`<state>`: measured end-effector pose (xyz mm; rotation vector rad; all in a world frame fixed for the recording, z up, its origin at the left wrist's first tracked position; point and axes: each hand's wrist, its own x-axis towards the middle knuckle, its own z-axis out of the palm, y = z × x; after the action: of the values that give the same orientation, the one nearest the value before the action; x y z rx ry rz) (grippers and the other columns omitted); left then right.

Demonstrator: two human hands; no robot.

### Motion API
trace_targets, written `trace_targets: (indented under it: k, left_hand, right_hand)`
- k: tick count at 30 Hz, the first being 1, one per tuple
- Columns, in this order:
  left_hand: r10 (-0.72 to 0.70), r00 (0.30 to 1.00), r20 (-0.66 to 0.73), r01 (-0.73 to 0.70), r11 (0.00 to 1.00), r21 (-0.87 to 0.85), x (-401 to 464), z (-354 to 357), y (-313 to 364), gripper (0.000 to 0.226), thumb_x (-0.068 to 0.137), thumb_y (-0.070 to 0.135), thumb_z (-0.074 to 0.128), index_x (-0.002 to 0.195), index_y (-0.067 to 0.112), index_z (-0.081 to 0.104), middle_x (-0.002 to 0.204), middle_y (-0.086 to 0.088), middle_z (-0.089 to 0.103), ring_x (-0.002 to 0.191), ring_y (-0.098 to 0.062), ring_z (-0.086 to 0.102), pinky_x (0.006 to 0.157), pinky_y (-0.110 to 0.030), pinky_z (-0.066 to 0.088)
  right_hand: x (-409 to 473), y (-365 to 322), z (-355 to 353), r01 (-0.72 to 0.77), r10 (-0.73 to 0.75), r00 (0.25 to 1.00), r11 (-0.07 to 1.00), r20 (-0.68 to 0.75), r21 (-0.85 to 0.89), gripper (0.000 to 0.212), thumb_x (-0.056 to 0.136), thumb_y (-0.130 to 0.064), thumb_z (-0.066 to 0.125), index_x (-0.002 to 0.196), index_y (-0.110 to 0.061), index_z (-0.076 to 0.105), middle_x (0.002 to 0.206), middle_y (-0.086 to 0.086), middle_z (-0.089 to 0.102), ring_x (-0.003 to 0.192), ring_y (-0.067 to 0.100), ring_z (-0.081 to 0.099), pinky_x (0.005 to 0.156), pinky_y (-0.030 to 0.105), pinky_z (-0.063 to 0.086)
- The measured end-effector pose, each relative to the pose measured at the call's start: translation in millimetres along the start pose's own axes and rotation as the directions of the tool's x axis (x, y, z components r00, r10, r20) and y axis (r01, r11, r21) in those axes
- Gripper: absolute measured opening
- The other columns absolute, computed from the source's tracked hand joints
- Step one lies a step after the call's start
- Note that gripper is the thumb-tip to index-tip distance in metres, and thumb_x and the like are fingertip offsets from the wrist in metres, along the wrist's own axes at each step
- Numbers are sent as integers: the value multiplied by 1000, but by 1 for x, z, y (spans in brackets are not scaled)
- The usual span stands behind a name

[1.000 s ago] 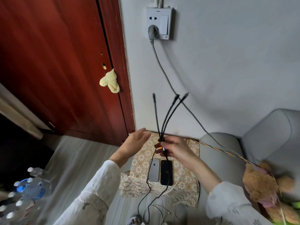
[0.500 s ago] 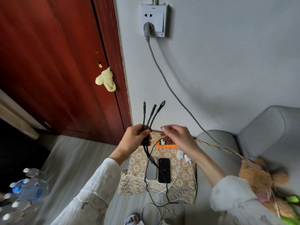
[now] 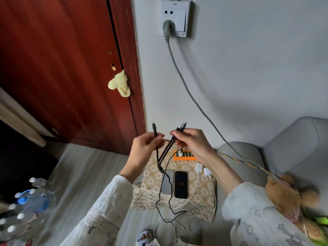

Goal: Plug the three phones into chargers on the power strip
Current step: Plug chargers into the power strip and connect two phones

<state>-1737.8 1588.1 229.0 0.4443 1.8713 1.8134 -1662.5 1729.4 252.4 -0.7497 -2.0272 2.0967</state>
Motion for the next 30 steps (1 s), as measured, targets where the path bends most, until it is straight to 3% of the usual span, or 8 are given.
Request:
trace_targets:
  k: [4,6,9,15,19,24,28,30]
  left_hand:
    - [-16,999,-30,10,981,-194,3,-7,-4,22,93,7,46,108,14,61,61,6,61,55,-8,53,59,-16,50]
    - [-12,1000,-5,11,986,-168,1,-7,-8,24,96,15,42,111,14,61,60,2,49,53,-10,44,54,-15,43]
    - [-43,997,57,49,993,-108,-5,-5,-14,30,97,25,37,98,14,65,59,0,39,47,-7,37,50,-17,38]
    - [-198,979,-52,203,970,134,-12,-18,-55,28,94,24,46,75,16,66,54,0,44,39,-6,34,43,-21,31]
    - [-349,924,-153,377,895,237,-19,-31,-106,28,93,24,49,81,9,69,50,1,52,38,-7,35,43,-21,32]
    - [-480,862,-162,506,809,298,-16,-50,-189,27,93,22,47,71,22,63,43,9,62,32,-3,39,44,-19,37]
    - [-563,812,-154,581,759,294,-3,-53,-260,23,94,15,45,77,11,60,58,3,63,33,0,46,41,-7,38]
    - [-600,787,-146,614,734,290,2,-54,-293,21,94,15,44,83,7,60,62,0,62,33,2,48,40,-6,38]
  right_hand:
    - [2,5,-3,-38,38,999,997,4,73,9,86,-4,58,86,-3,68,68,8,59,59,13,55,59,22,49]
    - [3,10,-4,-66,66,998,991,8,113,9,86,-3,59,85,-4,68,71,9,61,60,14,57,59,20,51]
    - [7,24,-4,-134,132,991,970,23,202,8,85,-1,60,88,3,66,80,13,64,65,17,63,63,20,57]
    - [13,74,-1,-360,351,932,880,87,309,20,88,2,53,105,13,55,92,14,64,81,23,66,75,27,58]
    - [24,129,0,-539,534,841,816,84,209,13,91,-7,53,101,-3,61,94,13,65,83,24,64,84,37,54]
    - [50,202,4,-655,656,755,754,-4,49,24,93,-7,50,114,0,56,98,15,63,82,23,59,75,30,53]
    - [82,273,15,-699,690,715,701,-109,-144,24,93,-8,49,114,0,58,87,10,62,81,22,58,86,40,53]
    - [98,310,26,-715,703,697,668,-140,-205,26,92,-8,49,115,2,57,78,7,59,72,18,57,76,34,53]
